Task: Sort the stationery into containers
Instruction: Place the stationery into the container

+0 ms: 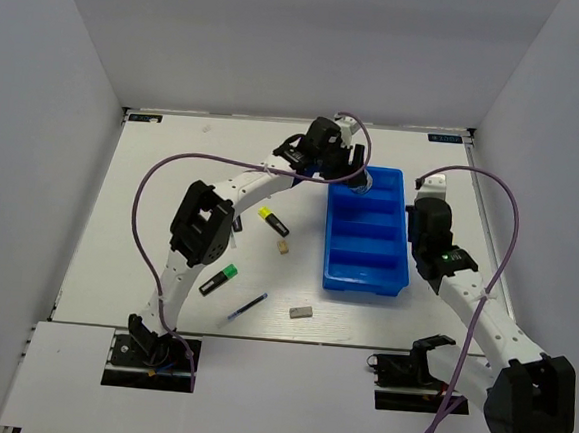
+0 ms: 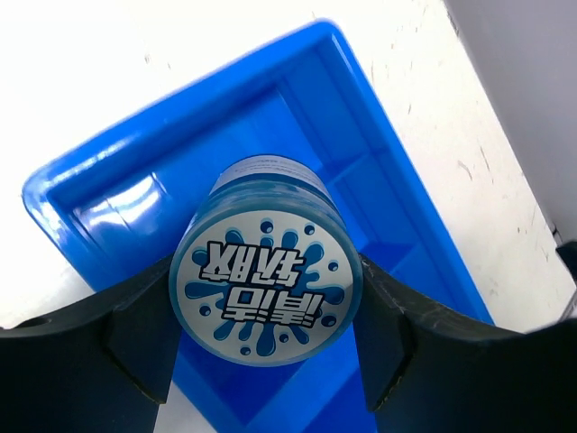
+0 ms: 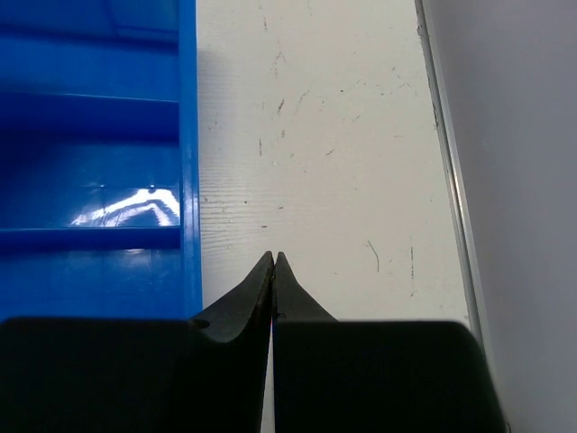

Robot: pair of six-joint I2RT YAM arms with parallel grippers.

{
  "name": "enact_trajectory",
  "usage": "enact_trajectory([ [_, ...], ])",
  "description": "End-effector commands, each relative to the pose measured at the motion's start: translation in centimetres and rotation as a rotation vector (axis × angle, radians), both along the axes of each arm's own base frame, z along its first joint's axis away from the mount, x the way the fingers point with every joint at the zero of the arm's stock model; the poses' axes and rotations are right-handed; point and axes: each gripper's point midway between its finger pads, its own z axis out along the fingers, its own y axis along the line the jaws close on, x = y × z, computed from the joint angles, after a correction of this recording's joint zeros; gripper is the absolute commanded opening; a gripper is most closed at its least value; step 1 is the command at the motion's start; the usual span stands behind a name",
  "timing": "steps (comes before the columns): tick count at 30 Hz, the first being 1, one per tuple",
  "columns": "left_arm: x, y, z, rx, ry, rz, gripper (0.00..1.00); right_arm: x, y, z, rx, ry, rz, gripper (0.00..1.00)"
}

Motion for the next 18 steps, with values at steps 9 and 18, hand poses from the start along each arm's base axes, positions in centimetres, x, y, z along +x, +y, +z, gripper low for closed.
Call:
enact_trajectory([
  [9,3.1,-1.3,2.8,-0.029,-0.14,0.08,0.07,0.5,0.3,1.2,0.049,-0.078,0.005,0.0],
  [18,3.1,-1.4,1.4,0.0,-0.128,0.102,0.56,0.4,0.4,1.0,0.052,-0.073,0.01,0.0],
])
